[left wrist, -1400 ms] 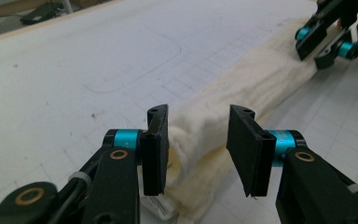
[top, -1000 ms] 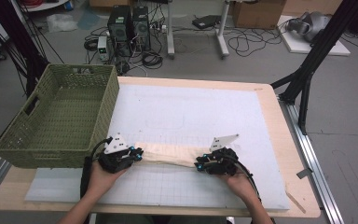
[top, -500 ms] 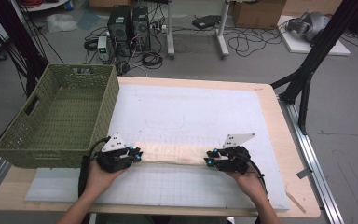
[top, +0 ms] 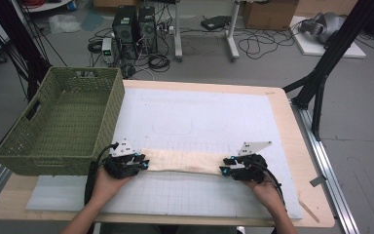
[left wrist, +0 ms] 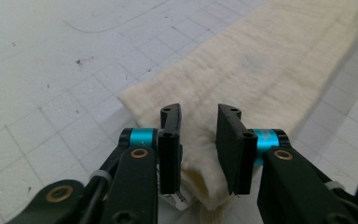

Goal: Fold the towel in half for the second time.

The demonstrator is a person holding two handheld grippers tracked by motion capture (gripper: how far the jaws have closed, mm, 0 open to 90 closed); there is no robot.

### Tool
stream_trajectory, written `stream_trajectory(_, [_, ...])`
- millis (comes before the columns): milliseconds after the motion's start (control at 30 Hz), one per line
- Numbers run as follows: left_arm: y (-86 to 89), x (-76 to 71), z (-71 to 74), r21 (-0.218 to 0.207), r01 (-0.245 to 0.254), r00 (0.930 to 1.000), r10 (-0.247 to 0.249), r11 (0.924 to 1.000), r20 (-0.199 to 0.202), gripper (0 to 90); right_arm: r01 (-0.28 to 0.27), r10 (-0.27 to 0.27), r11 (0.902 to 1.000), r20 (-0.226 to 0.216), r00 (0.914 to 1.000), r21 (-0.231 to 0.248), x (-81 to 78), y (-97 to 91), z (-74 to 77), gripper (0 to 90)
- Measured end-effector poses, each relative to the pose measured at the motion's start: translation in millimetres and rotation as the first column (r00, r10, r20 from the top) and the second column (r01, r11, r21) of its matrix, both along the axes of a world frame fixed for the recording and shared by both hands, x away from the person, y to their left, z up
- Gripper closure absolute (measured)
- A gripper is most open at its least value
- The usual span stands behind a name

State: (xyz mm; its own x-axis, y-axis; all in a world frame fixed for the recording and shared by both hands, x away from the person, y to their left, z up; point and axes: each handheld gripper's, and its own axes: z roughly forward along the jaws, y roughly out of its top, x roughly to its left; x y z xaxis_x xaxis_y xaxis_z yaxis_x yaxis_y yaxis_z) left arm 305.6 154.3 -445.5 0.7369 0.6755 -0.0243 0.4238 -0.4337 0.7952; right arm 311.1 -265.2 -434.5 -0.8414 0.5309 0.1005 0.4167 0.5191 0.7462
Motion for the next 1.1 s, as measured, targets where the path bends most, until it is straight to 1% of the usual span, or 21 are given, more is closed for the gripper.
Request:
stream_trajectory(67, [-2.8, 1.1, -0.3, 0.009, -0.001, 1.0, 0.001, 1.0, 0.001, 81.0, -0.002, 0.002, 0.9996, -0.004, 1.0, -0.028, -0.4, 3.0, -2.7, 63.5])
stream_trajectory(133, [-4.8, 1.3, 0.2, 0.023, -0.003, 1.0, 0.003, 0.9997, 0.009, 86.0, -0.016, 0.017, 0.9988, 0.015, 0.9998, -0.047, -1.2, 5.1, -3.9, 73.3])
stream_trajectory(200, [-5.2, 1.2, 0.5, 0.025, -0.009, 0.9998, 0.008, 0.9996, 0.015, 86.8, -0.026, 0.027, 0.9982, 0.014, 0.9995, -0.054, -1.9, 6.0, -3.5, 83.2])
stream_trajectory(233, [-4.5, 0.7, 1.0, 0.026, -0.017, 0.9997, 0.016, 0.9995, 0.019, 87.1, -0.03, 0.031, 0.9978, 0.015, 0.9994, -0.059, -1.8, 6.0, -3.4, 85.5])
stream_trajectory(300, [-3.2, -0.2, 1.7, 0.026, -0.032, 0.9991, 0.031, 0.9992, 0.03, 87.2, -0.033, 0.034, 0.9977, 0.016, 0.9993, -0.06, -1.4, 5.6, -2.9, 86.7])
stream_trajectory(400, [-1.3, -0.1, 4.8, 0.021, -0.052, 0.9974, 0.051, 0.9984, 0.05, 87.3, -0.027, 0.029, 0.9978, 0.032, 0.9991, -0.061, -0.3, 4.7, 0.0, 87.2])
stream_trajectory(567, [-2.9, 1.2, 10.3, 0.02, -0.068, 0.9936, 0.066, 0.9975, 0.092, 87.3, -0.008, 0.012, 0.9986, 0.068, 0.9976, -0.053, 2.0, 4.1, 8.9, 87.3])
stream_trajectory(633, [-3.5, 1.1, 9.3, 0.028, -0.069, 0.9937, 0.066, 0.9972, 0.091, 87.3, -0.003, 0.006, 0.9992, 0.07, 0.9975, -0.039, 3.0, 2.0, 9.7, 87.2])
stream_trajectory(767, [-3.2, -1.3, -0.4, 0.048, -0.06, 0.9962, 0.057, 0.997, 0.066, 87.2, -0.012, 0.016, 0.9972, 0.054, 0.9984, -0.074, 1.8, 3.2, 2.1, 87.1])
stream_trajectory(800, [-3.0, -2.3, -2.0, 0.045, -0.059, 0.9959, 0.056, 0.9972, 0.071, 87.1, -0.014, 0.017, 0.9964, 0.043, 0.9989, -0.084, 0.8, 4.3, -0.7, 87.1])
stream_trajectory(833, [-2.9, -3.0, -1.9, 0.044, -0.061, 0.9956, 0.058, 0.9972, 0.074, 87.0, -0.016, 0.02, 0.9964, 0.047, 0.9987, -0.083, 0.4, 4.9, -3.1, 86.9])
stream_trajectory(867, [-2.8, -2.9, -1.1, 0.044, -0.058, 0.9958, 0.054, 0.9974, 0.073, 86.8, -0.009, 0.012, 0.9967, 0.043, 0.999, -0.081, -0.3, 4.7, -3.0, 85.8])
stream_trajectory(933, [-1.4, -3.1, 2.8, 0.034, -0.056, 0.9955, 0.053, 0.9979, 0.078, 85.2, -0.007, 0.01, 0.9975, 0.041, 0.9991, -0.07, 0.6, 3.4, -1.4, 81.6])
stream_trajectory(967, [-0.5, -3.7, 5.6, 0.01, -0.059, 0.9944, 0.058, 0.9982, 0.088, 83.4, -0.005, 0.007, 0.9984, 0.044, 0.999, -0.057, 0.5, 2.6, 0.3, 79.8])
stream_trajectory(1033, [0.9, -4.6, 12.1, -0.011, -0.053, 0.9923, 0.054, 0.9985, 0.112, 80.8, -0.001, 0.002, 0.9999, 0.061, 0.9982, -0.013, -0.5, 0.8, 6.8, 76.1])
stream_trajectory(1067, [0.8, -4.6, 15.0, -0.021, -0.052, 0.9917, 0.054, 0.9984, 0.116, 80.2, -0.003, 0.002, 1.0, 0.066, 0.9978, 0.009, -0.2, 0.3, 10.1, 74.3])
stream_trajectory(1100, [0.4, -4.5, 17.6, -0.031, -0.048, 0.991, 0.052, 0.9983, 0.124, 78.8, -0.002, 0.001, 0.9998, 0.071, 0.9975, 0.021, 0.7, 0.7, 13.2, 71.9])
